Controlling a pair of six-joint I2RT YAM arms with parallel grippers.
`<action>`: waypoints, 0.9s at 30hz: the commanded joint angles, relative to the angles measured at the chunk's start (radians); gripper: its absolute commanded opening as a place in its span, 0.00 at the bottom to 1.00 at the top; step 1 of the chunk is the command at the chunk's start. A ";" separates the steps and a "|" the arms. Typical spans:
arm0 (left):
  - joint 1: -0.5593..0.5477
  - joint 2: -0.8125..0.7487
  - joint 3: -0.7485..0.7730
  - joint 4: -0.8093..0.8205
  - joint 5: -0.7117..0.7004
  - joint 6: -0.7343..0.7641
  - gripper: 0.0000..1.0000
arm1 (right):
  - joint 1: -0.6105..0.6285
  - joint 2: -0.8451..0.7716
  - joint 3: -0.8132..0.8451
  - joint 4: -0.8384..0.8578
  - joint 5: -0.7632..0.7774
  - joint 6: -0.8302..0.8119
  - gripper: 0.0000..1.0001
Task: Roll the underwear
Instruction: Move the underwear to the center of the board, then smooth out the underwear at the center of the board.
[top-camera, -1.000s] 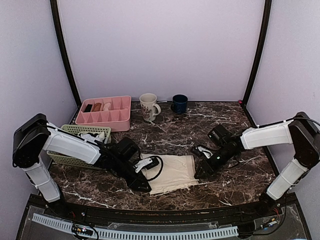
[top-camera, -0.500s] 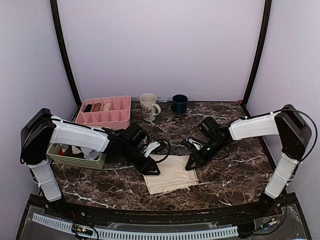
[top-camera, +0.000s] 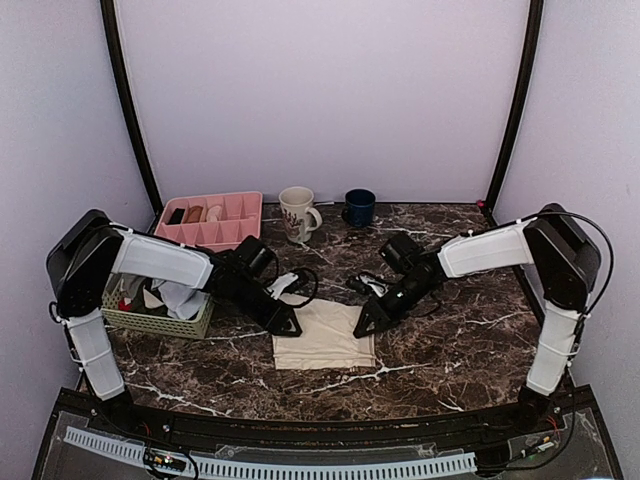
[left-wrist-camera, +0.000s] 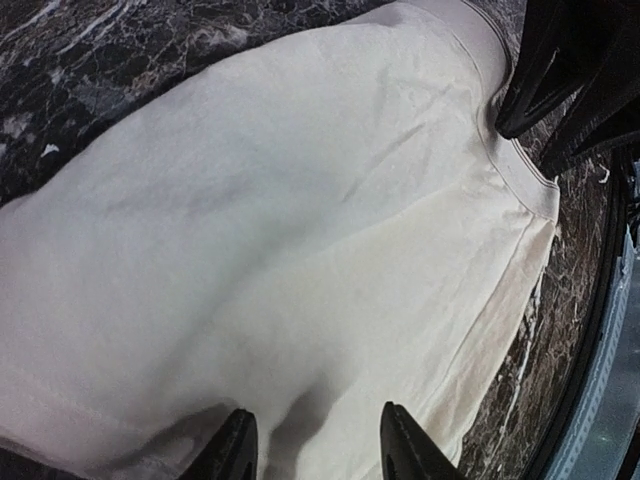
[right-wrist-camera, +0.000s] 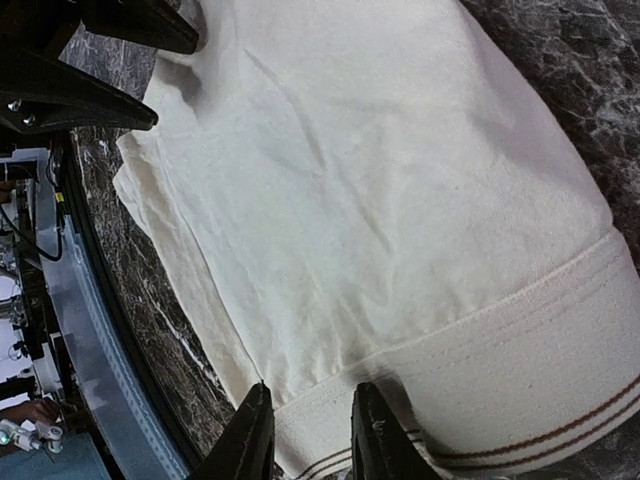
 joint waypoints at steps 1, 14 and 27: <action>-0.012 -0.157 -0.057 -0.046 0.036 0.100 0.45 | 0.010 -0.116 -0.006 -0.060 0.041 -0.082 0.28; -0.105 -0.297 -0.172 -0.048 -0.082 0.254 0.32 | 0.075 -0.136 -0.030 -0.113 0.146 -0.169 0.20; -0.180 -0.272 -0.229 0.023 -0.184 0.340 0.29 | 0.135 -0.117 -0.073 -0.100 0.194 -0.195 0.26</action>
